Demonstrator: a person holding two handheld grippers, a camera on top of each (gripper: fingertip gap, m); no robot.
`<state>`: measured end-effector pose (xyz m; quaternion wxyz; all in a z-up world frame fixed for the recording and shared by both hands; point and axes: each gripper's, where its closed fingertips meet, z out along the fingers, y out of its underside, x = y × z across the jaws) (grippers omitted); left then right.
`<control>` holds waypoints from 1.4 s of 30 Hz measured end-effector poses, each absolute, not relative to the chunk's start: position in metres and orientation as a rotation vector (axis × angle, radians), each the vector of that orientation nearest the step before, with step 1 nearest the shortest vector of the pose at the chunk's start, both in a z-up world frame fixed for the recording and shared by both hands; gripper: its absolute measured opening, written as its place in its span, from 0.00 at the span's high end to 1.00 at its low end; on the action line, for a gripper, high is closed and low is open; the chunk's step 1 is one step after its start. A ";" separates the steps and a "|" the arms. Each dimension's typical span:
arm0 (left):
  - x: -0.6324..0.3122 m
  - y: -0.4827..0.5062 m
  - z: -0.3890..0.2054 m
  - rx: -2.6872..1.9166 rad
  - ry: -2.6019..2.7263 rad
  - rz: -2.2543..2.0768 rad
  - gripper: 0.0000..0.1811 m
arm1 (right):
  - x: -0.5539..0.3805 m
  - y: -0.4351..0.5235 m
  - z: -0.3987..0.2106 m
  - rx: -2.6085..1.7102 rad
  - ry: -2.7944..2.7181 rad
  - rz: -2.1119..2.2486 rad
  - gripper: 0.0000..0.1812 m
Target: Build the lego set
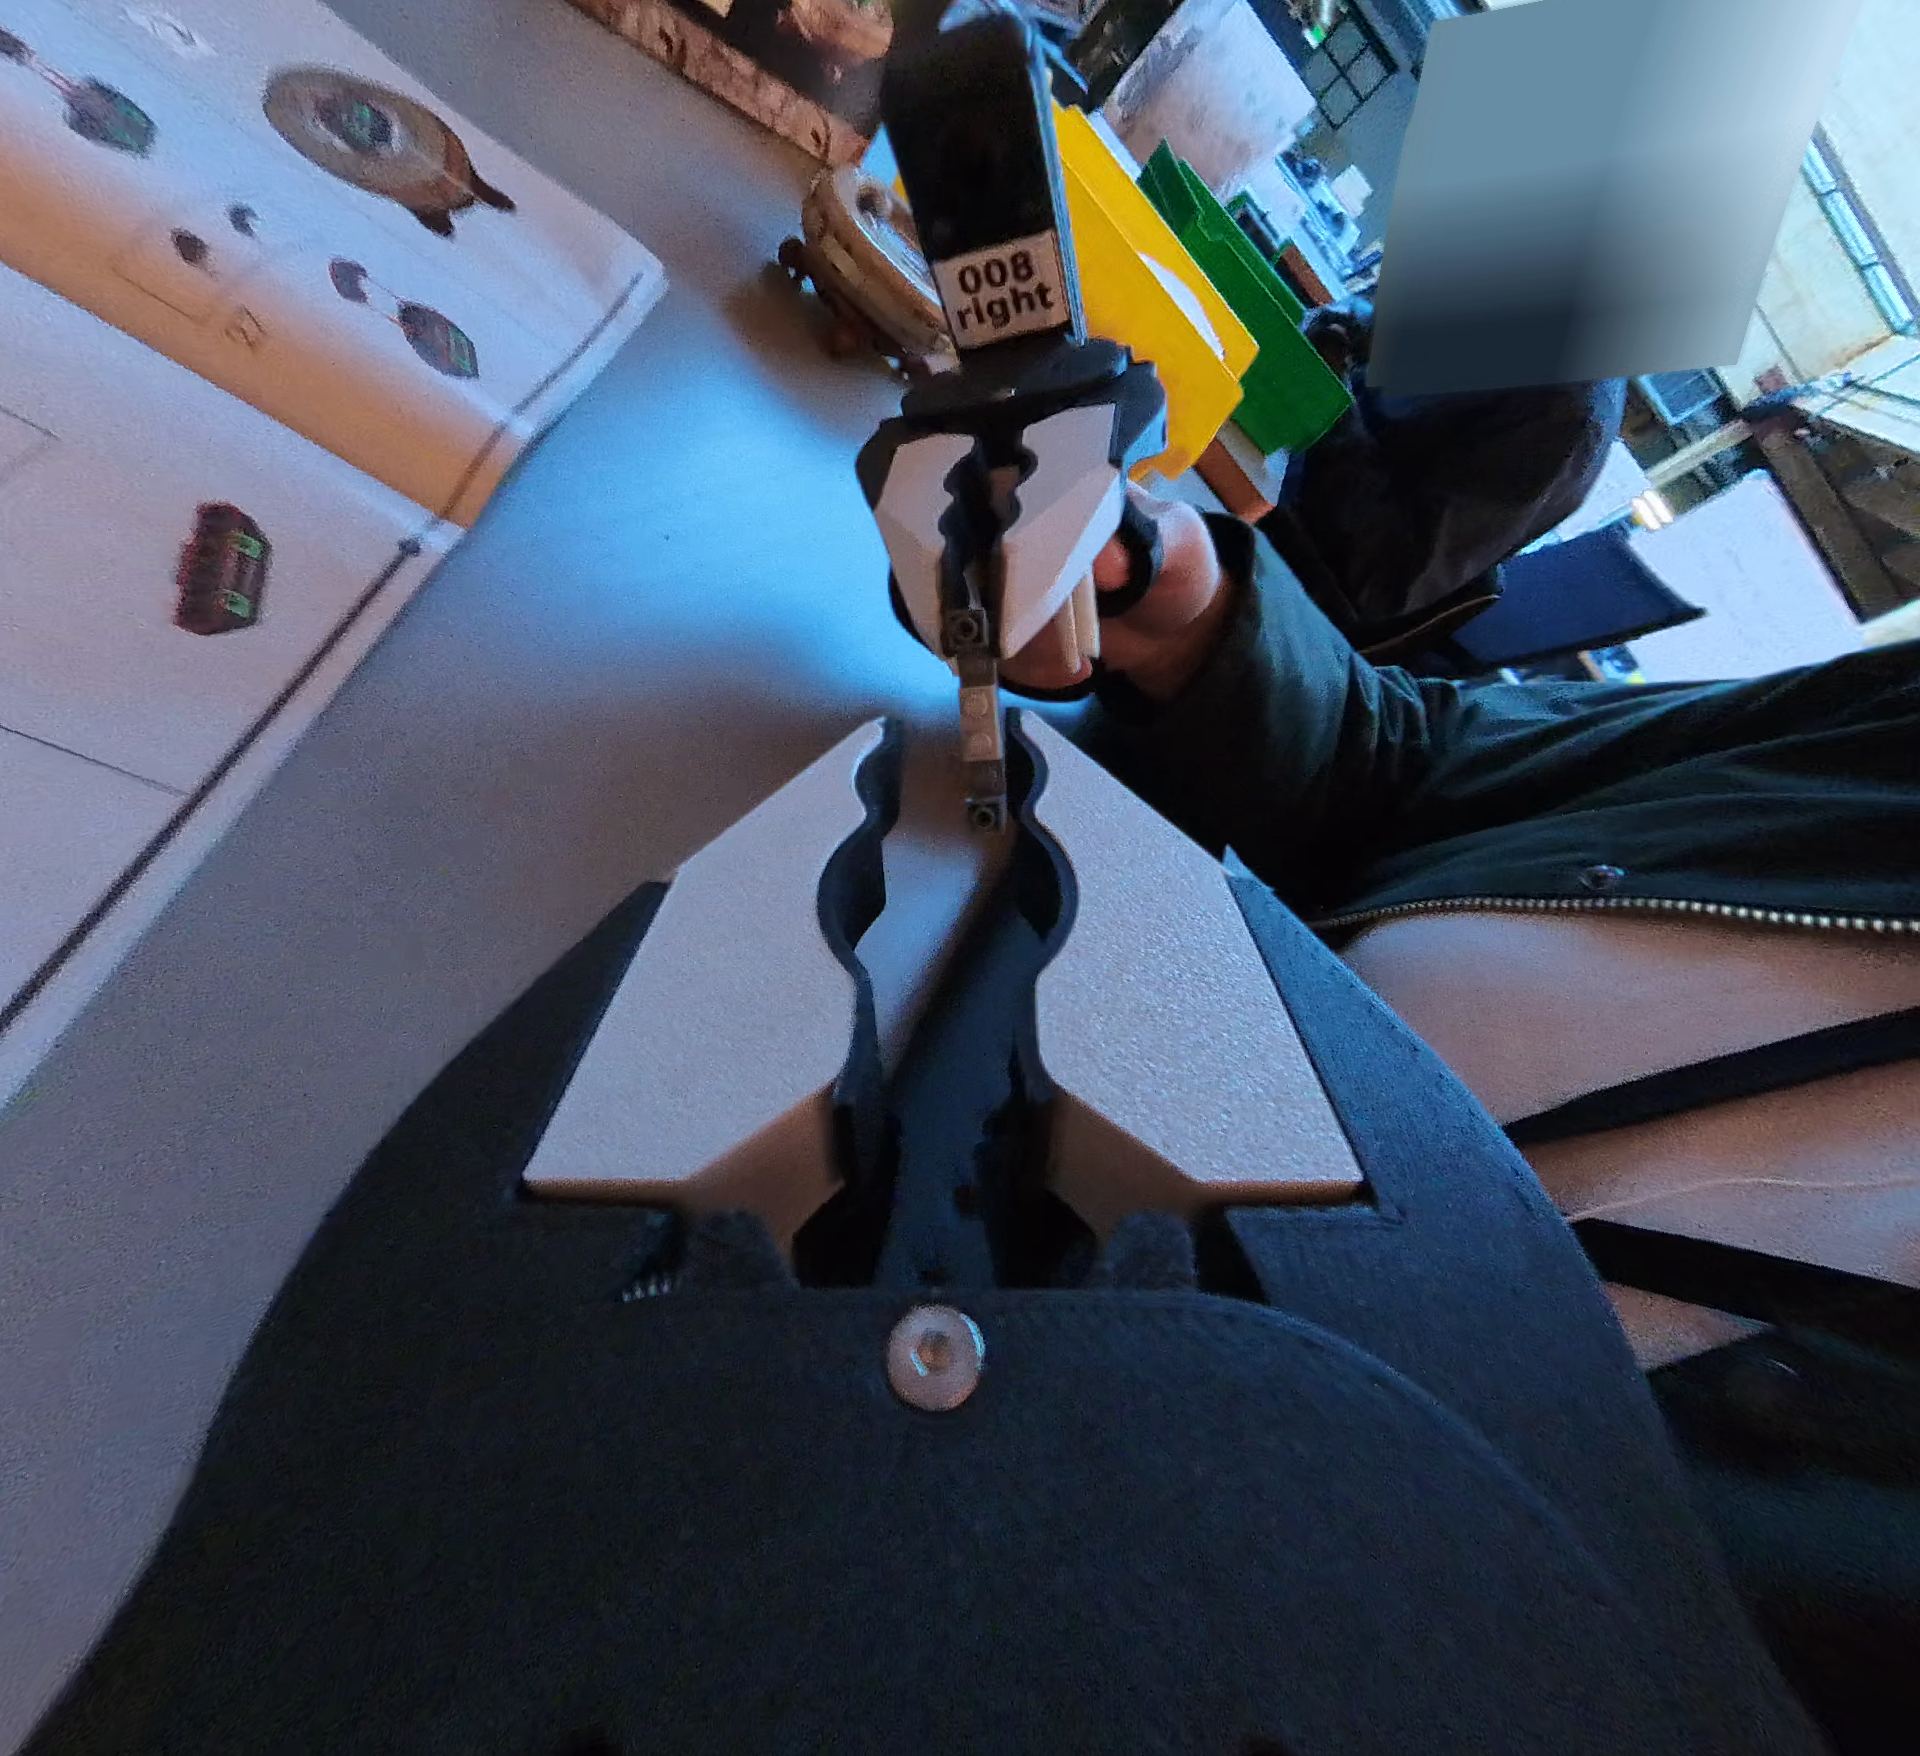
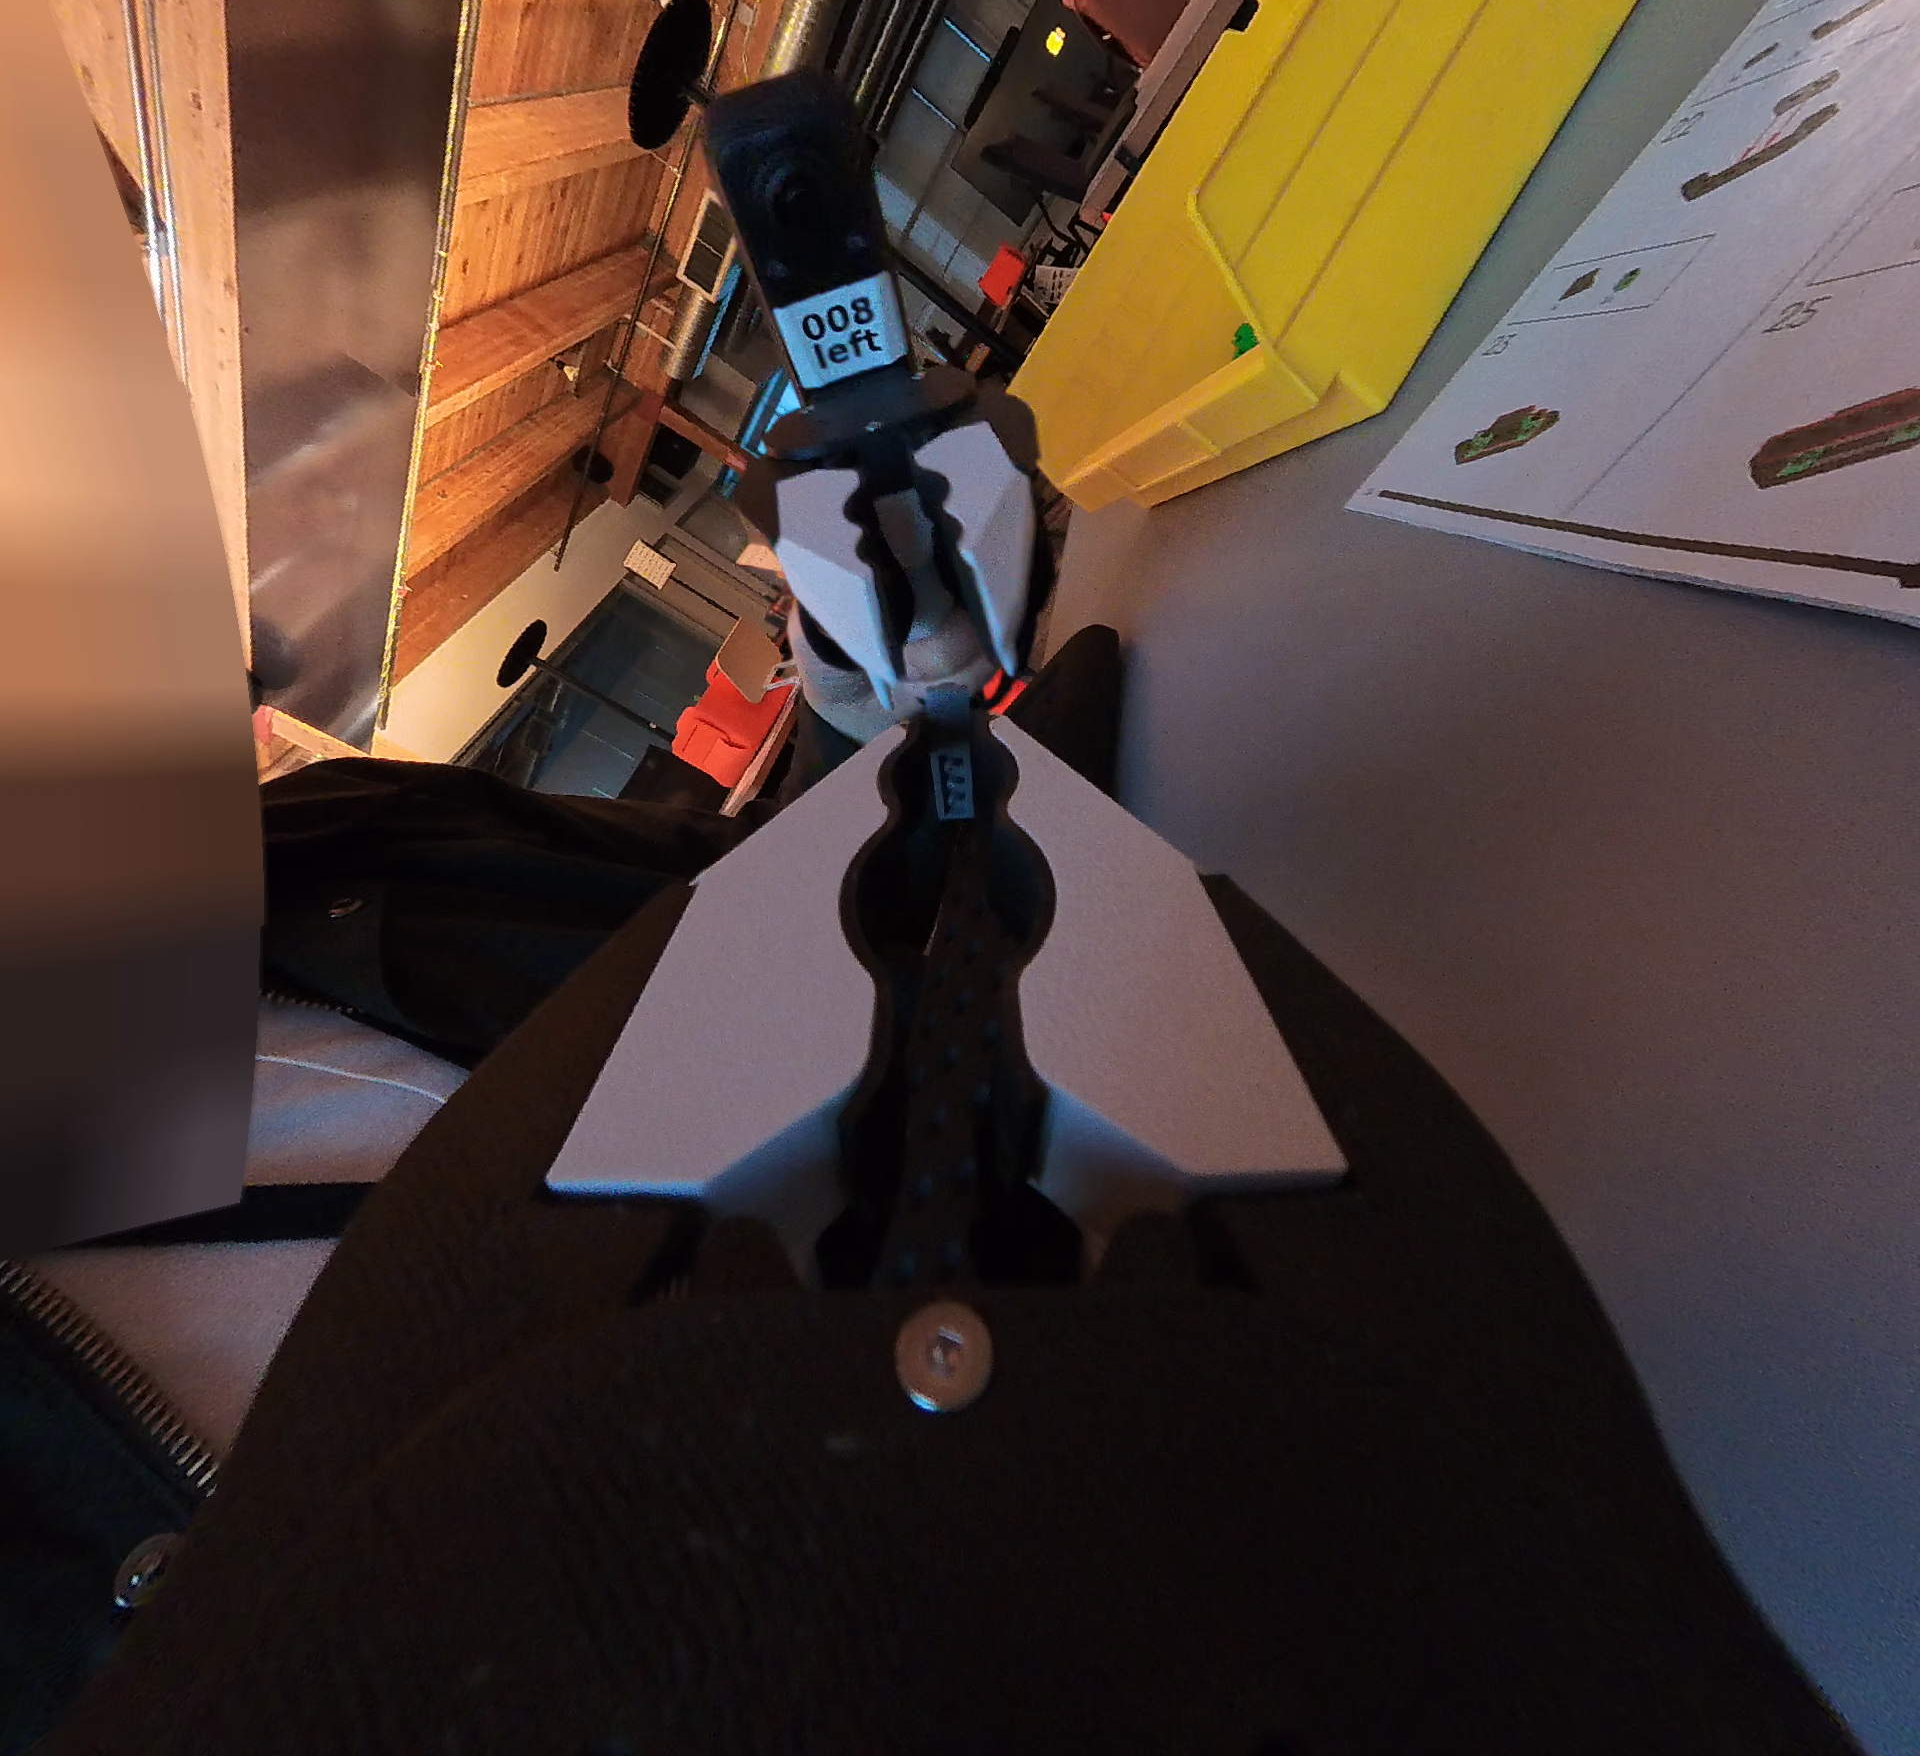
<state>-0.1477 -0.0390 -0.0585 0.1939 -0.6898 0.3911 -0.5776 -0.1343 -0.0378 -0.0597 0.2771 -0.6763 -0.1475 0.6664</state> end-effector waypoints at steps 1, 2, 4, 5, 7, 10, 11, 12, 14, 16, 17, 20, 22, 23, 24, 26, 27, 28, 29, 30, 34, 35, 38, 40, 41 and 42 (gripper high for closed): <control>-0.144 -0.043 -0.059 -1.934 1.104 -1.662 0.90 | -0.134 -0.038 -0.060 -1.816 -0.398 1.787 0.97; -0.141 -0.047 -0.059 -1.933 1.104 -1.706 0.90 | -0.134 -0.038 -0.060 -1.816 -0.399 1.786 0.97; -0.136 -0.049 -0.063 -1.954 1.094 -1.737 0.90 | -0.134 -0.039 -0.059 -1.814 -0.399 1.787 0.97; -0.135 -0.051 -0.065 -1.959 1.098 -1.743 0.91 | -0.135 -0.039 -0.059 -1.815 -0.402 1.785 0.97; -0.132 -0.055 -0.069 -1.963 1.118 -1.738 0.96 | -0.136 -0.039 -0.060 -1.826 -0.414 1.771 0.97; -0.131 -0.055 -0.071 -1.959 1.132 -1.700 0.96 | -0.136 -0.039 -0.063 -1.843 -0.420 1.747 0.97; -0.131 -0.055 -0.070 -1.952 1.127 -1.705 0.96 | -0.136 -0.039 -0.062 -1.838 -0.419 1.752 0.97; -0.131 -0.054 -0.068 -1.942 1.113 -1.713 0.96 | -0.135 -0.038 -0.061 -1.830 -0.414 1.758 0.97; -0.132 -0.051 -0.062 -1.907 1.066 -1.754 0.97 | -0.134 -0.038 -0.057 -1.807 -0.409 1.758 0.97; -0.131 -0.047 -0.057 -1.881 0.996 -1.798 0.97 | -0.131 -0.037 -0.052 -1.786 -0.413 1.737 0.97; -0.131 -0.046 -0.056 -1.874 0.968 -1.810 0.97 | -0.130 -0.035 -0.052 -1.786 -0.413 1.716 0.97; -0.130 -0.042 -0.055 -1.856 0.888 -1.843 0.97 | -0.128 -0.033 -0.052 -1.784 -0.394 1.708 0.97; -0.130 -0.040 -0.055 -1.843 0.852 -1.846 0.97 | -0.128 -0.032 -0.052 -1.785 -0.383 1.706 0.97; -0.130 -0.038 -0.054 -1.838 0.839 -1.840 0.97 | -0.127 -0.032 -0.053 -1.787 -0.382 1.698 0.97; -0.130 -0.037 -0.053 -1.833 0.830 -1.836 0.97 | -0.127 -0.031 -0.052 -1.787 -0.383 1.688 0.97; -0.130 -0.036 -0.051 -1.817 0.812 -1.830 0.97 | -0.127 -0.031 -0.051 -1.782 -0.380 1.682 0.97; -0.130 -0.035 -0.049 -1.810 0.804 -1.827 0.97 | -0.127 -0.031 -0.050 -1.779 -0.378 1.678 0.97; -0.130 -0.035 -0.048 -1.804 0.800 -1.829 0.97 | -0.126 -0.031 -0.050 -1.775 -0.378 1.678 0.97; -0.130 -0.034 -0.047 -1.798 0.789 -1.837 0.97 | -0.126 -0.031 -0.049 -1.772 -0.378 1.678 0.97; -0.130 -0.034 -0.046 -1.792 0.775 -1.850 0.97 | -0.126 -0.031 -0.048 -1.766 -0.377 1.679 0.97; -0.134 -0.024 -0.042 -1.767 0.677 -1.870 0.97 | -0.126 -0.032 -0.046 -1.758 -0.386 1.671 0.97; -0.145 -0.011 -0.037 -1.732 0.594 -1.856 0.98 | -0.125 -0.034 -0.046 -1.763 -0.397 1.677 0.97; -0.176 0.011 -0.025 -1.682 0.506 -1.872 0.98 | -0.115 -0.029 -0.041 -1.734 -0.358 1.661 0.97; -0.178 0.003 -0.033 -1.737 0.595 -1.874 0.97 | -0.115 -0.030 -0.042 -1.740 -0.359 1.672 0.97; -0.178 -0.002 -0.031 -1.720 0.606 -1.915 0.97 | -0.116 -0.030 -0.043 -1.745 -0.362 1.681 0.97; -0.180 -0.006 -0.026 -1.688 0.590 -1.993 0.97 | -0.119 -0.031 -0.044 -1.751 -0.367 1.694 0.97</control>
